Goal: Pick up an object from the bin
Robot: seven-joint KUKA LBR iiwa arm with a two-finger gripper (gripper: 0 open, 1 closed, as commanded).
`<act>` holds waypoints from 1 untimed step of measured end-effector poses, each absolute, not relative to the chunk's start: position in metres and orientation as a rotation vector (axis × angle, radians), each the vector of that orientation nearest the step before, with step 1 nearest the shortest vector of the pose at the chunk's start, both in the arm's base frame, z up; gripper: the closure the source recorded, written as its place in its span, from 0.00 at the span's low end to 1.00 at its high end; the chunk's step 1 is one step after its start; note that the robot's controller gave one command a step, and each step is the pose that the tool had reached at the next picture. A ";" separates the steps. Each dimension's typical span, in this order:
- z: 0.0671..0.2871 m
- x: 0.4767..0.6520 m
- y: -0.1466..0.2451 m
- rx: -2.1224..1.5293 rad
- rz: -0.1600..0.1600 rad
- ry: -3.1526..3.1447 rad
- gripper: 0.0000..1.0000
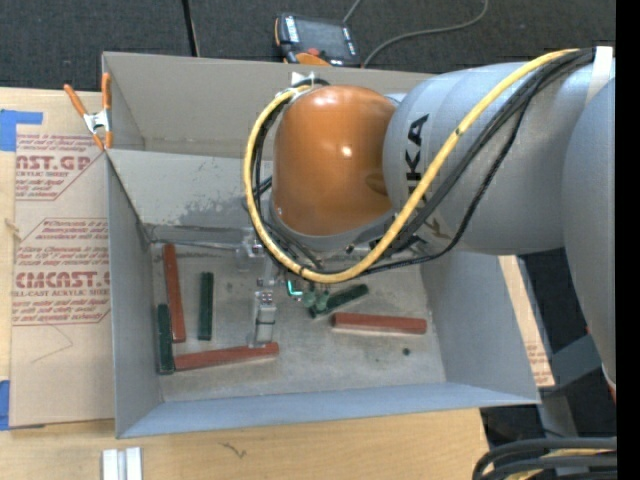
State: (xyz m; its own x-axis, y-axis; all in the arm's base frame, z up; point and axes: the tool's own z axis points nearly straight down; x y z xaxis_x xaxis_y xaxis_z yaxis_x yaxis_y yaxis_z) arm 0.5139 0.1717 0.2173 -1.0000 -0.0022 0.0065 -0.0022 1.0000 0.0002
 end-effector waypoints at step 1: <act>0.098 0.498 0.105 -0.007 0.004 -3.133 0.00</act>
Offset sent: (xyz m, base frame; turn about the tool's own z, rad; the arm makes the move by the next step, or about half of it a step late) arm -0.0132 -0.0646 -0.1139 0.0044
